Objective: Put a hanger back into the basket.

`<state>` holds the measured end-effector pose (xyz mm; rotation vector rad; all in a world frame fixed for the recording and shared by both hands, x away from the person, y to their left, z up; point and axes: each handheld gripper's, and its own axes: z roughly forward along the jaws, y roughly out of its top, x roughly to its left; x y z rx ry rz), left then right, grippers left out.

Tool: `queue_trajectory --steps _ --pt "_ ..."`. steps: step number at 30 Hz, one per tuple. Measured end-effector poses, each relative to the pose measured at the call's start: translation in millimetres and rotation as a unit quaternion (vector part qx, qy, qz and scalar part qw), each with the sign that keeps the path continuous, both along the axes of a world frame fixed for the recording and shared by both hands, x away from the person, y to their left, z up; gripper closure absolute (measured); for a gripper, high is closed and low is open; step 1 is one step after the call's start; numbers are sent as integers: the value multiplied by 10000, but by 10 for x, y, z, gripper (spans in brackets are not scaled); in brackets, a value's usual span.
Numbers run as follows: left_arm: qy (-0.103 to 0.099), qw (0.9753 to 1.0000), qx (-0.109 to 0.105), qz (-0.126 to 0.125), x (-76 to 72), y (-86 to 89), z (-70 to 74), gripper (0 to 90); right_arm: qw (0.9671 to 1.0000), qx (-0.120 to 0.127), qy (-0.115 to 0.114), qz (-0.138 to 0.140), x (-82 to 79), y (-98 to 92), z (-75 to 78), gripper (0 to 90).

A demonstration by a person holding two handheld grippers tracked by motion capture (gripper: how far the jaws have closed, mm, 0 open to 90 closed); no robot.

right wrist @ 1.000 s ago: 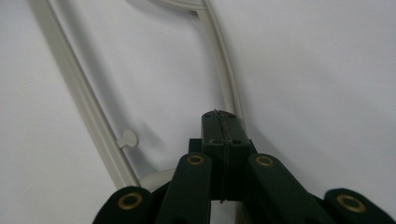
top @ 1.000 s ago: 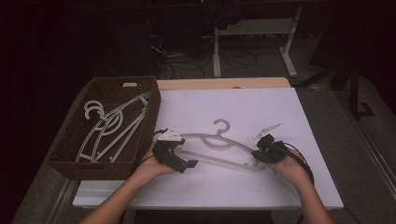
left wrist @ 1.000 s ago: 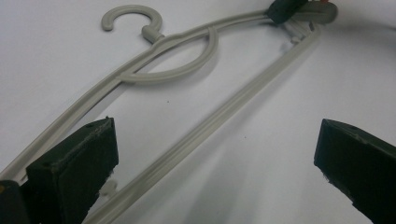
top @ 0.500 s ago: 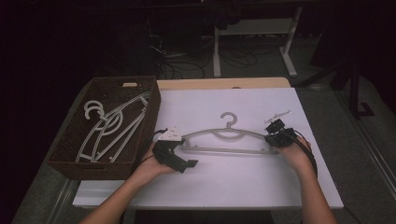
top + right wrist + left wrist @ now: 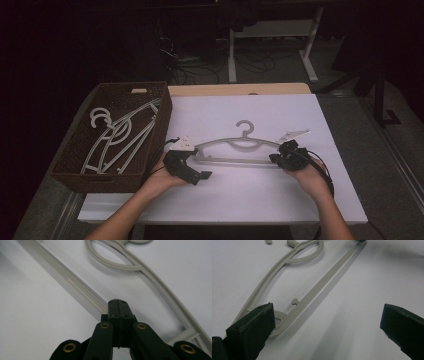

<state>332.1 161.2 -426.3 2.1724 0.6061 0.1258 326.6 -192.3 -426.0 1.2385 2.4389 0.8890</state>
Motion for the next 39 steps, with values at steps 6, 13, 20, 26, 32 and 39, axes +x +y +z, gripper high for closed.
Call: queue_trajectory --steps 6,13,20,26,32,39 --pt "1 10000 -7 15 5 -7 -4 0 9999 -107 112 8 38 5 -81 891" --pt "30 10000 23 49 59 -66 17 0 9996 -142 252 45 46 10 -124 891" --pt "29 9998 56 193 226 -209 112 51 9993 -143 333 47 51 7 -145 891" --pt "-49 9991 310 269 492 -392 119 104 9993 -112 351 42 56 3 -150 892" --pt "-86 9970 698 308 805 -535 -17 239 9993 -102 355 49 59 -2 -153 892" --pt "-24 9943 1051 154 1036 -673 -132 348 9993 -90 369 62 65 -7 -158 891"
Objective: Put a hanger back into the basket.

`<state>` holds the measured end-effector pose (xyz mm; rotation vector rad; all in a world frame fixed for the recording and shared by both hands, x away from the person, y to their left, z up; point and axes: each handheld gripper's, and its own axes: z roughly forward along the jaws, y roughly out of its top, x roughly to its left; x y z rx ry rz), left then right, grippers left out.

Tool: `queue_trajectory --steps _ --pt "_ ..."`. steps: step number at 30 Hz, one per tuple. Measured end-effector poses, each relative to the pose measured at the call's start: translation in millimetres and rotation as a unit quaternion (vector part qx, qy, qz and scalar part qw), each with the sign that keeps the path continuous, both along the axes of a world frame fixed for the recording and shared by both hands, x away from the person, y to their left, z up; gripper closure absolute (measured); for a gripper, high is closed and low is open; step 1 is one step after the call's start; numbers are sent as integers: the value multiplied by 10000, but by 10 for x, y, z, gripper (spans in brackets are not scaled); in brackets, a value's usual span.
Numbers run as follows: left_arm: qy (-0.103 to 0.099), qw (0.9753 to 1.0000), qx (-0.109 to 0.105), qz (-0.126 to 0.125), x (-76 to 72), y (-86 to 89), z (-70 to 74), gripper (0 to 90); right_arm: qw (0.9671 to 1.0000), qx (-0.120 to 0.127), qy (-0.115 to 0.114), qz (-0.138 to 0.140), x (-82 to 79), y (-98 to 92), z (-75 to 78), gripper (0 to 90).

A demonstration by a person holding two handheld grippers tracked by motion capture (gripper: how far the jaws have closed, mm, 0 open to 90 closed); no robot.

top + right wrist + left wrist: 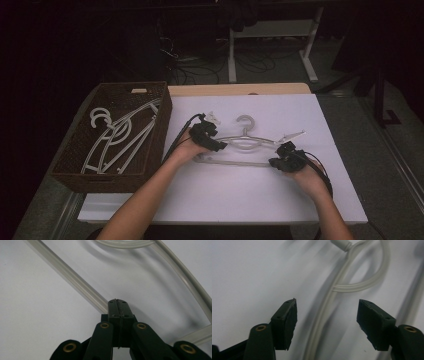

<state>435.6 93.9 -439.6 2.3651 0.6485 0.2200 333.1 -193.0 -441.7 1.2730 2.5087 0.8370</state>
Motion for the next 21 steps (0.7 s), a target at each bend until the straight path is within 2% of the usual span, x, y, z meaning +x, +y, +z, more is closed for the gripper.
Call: queue_trajectory --steps 1,3,8,9,11,14,17,21 --pt "-39 10000 38 -10 16 -14 -13 406 10000 -5 -1 6 1 0 -1 892" --pt "-41 9999 78 -61 43 -40 -38 463 10000 -5 7 9 0 0 -2 892" --pt "-155 9994 208 -225 40 -117 -70 541 10000 6 11 14 2 -3 -6 892" --pt "-184 9992 225 -267 39 -126 -66 600 10000 7 17 14 4 -4 -7 892" --pt "-223 9989 266 -328 31 -149 -66 617 10000 8 20 15 5 -4 -6 892" --pt "-412 9973 475 -390 11 -185 -76 661 10000 9 9 17 5 -5 -6 892" --pt "-464 9972 426 -395 23 -165 -67 731 10000 16 9 18 3 -7 -3 892" --pt "-560 9961 389 -563 10 -138 -31 746 10000 51 26 39 2 -16 4 892"
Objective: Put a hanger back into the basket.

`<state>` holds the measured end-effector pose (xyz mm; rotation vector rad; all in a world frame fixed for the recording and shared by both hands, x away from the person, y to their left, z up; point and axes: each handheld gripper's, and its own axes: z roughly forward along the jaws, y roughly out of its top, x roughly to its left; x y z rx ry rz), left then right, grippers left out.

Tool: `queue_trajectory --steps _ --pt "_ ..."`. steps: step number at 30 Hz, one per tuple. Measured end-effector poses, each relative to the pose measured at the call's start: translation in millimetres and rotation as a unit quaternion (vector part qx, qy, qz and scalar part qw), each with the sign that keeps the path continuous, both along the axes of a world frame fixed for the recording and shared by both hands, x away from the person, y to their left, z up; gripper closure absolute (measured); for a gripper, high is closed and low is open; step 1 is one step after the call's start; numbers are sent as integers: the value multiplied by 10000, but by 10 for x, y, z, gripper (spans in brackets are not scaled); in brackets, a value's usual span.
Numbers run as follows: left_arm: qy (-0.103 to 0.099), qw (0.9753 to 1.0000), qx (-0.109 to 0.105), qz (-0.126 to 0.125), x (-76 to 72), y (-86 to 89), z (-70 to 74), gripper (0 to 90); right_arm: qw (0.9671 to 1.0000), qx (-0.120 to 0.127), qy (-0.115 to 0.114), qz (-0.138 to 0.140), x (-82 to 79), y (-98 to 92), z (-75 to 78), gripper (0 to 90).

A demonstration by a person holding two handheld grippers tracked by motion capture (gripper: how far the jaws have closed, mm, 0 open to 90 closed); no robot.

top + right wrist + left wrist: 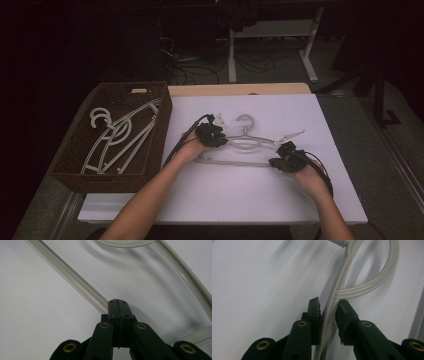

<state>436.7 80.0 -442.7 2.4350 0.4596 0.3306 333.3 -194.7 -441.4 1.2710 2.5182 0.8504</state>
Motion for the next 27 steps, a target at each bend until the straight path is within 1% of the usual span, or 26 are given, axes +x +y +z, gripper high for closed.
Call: queue_trajectory --steps 1,3,7,9,10,11,13,14,15,16,17,18,19,20,21,22,23,24,25,27 --pt "0 10000 0 0 0 0 0 750 10000 7 2 8 0 -3 1 892" --pt "-2 10000 10 -88 -4 16 12 755 10000 18 12 8 0 -5 1 891" --pt "-14 9997 96 -206 -30 40 23 774 10000 67 0 -4 6 -18 12 891" --pt "27 9995 99 -287 -54 45 19 793 9999 90 -31 -35 10 -35 27 891" --pt "25 9995 113 -285 -69 43 14 815 9999 113 -45 -29 16 -48 30 890" --pt "23 9998 55 -189 -79 48 10 817 9999 131 -44 -49 19 -56 31 890" --pt "102 9997 -88 -194 -77 81 8 819 9998 191 -56 -62 20 -67 39 887" --pt "109 9997 -131 -172 -80 93 8 820 9995 299 -93 -80 16 -82 61 860" --pt "116 9997 -142 -154 -84 104 15 820 9995 299 -93 -80 16 -82 61 860" --pt "114 9997 -172 -124 -91 112 28 821 9989 447 -136 -98 7 -107 88 816" --pt "97 9997 -199 -97 -99 120 50 821 9989 447 -136 -98 7 -107 88 816" --pt "10 9997 -256 -50 -120 134 114 821 9981 574 -184 -103 -6 -129 112 726" --pt "10 9997 -256 -50 -120 134 114 821 9977 631 -224 -124 -15 -136 123 699" --pt "-40 9996 -271 4 -131 141 153 822 9972 698 -230 -131 -26 -142 134 670" --pt "-92 9995 -289 61 -141 150 195 822 9972 698 -230 -131 -26 -142 134 670" --pt "-110 9994 -305 109 -147 164 243 822 9967 758 -262 -122 -38 -145 145 618" --pt "-116 9990 -382 201 -165 193 348 822 9957 873 -293 -83 -72 -141 178 562" --pt "-116 9990 -382 201 -165 193 348 822 9957 873 -293 -83 -72 -141 178 562" --pt "-123 9987 -428 236 -178 206 411 822 9953 906 -336 -71 -98 -131 199 517" --pt "-240 9983 -462 268 -219 235 557 822 9945 960 -416 -60 -158 -122 232 464"
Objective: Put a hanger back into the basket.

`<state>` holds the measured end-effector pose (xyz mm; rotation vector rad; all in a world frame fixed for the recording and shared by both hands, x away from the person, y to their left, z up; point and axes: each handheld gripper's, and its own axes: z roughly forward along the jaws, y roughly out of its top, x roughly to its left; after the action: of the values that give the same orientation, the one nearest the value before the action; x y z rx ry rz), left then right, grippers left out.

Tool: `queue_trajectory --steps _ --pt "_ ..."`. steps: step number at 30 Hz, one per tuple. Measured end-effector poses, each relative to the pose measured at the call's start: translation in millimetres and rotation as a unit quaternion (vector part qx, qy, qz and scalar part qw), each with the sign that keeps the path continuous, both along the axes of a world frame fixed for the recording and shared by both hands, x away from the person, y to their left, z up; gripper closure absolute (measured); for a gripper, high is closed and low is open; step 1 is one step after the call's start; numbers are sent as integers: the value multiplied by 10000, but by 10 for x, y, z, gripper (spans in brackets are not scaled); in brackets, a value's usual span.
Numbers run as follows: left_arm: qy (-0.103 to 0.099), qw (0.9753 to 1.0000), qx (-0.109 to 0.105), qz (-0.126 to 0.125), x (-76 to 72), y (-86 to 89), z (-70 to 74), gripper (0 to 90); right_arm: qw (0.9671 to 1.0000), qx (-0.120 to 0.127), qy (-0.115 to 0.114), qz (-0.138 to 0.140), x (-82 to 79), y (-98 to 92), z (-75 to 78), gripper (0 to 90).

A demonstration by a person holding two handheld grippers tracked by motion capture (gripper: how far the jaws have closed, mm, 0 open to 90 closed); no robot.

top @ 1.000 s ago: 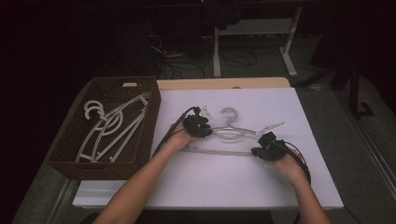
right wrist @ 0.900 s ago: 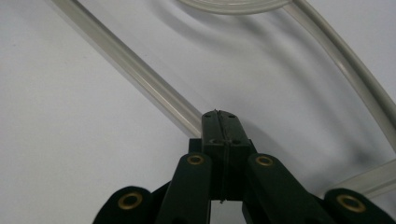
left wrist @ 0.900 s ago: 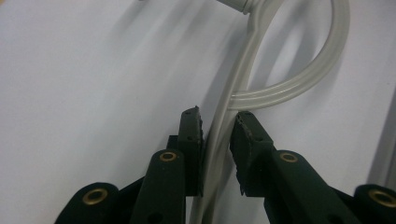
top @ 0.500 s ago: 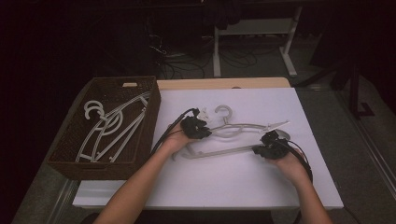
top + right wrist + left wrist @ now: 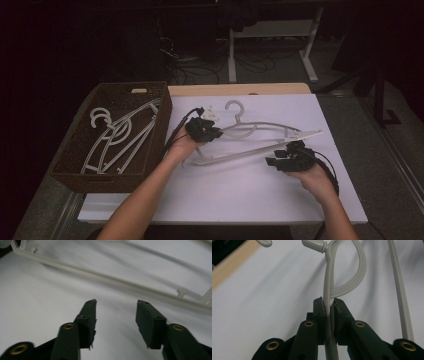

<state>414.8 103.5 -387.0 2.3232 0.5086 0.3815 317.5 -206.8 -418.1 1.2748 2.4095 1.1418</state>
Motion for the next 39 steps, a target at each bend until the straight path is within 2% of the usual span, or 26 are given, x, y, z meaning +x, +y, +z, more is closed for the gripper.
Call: queue_trajectory --steps 1,5,11,16,22,25,30,34,39 --pt "-53 10000 1 30 -27 13 82 822 10000 9 -89 19 -58 -11 11 419" --pt "-218 9996 23 204 -127 102 421 822 9999 36 -101 39 -117 -63 -2 360" --pt "-340 9978 -46 569 -221 377 873 821 9998 107 -185 -33 -96 -102 8 311" --pt "-409 9953 -173 856 -271 781 1114 821 9996 142 -236 3 -78 -85 17 282" --pt "-510 9896 -271 1319 -352 1408 1229 821 9995 102 -284 41 -68 -40 27 267" --pt "-543 9855 -280 1585 -384 1730 1253 821 9996 90 -261 47 -62 -27 25 265" --pt "-611 9763 -317 2050 -441 2220 1281 821 9996 79 -268 21 -56 -18 29 261" --pt "-661 9672 -253 2441 -471 2558 1252 821 9996 46 -274 9 -60 -16 24 261" --pt "-630 9548 -213 2897 -509 2949 1133 821 9997 46 -246 -28 -55 -29 17 261"
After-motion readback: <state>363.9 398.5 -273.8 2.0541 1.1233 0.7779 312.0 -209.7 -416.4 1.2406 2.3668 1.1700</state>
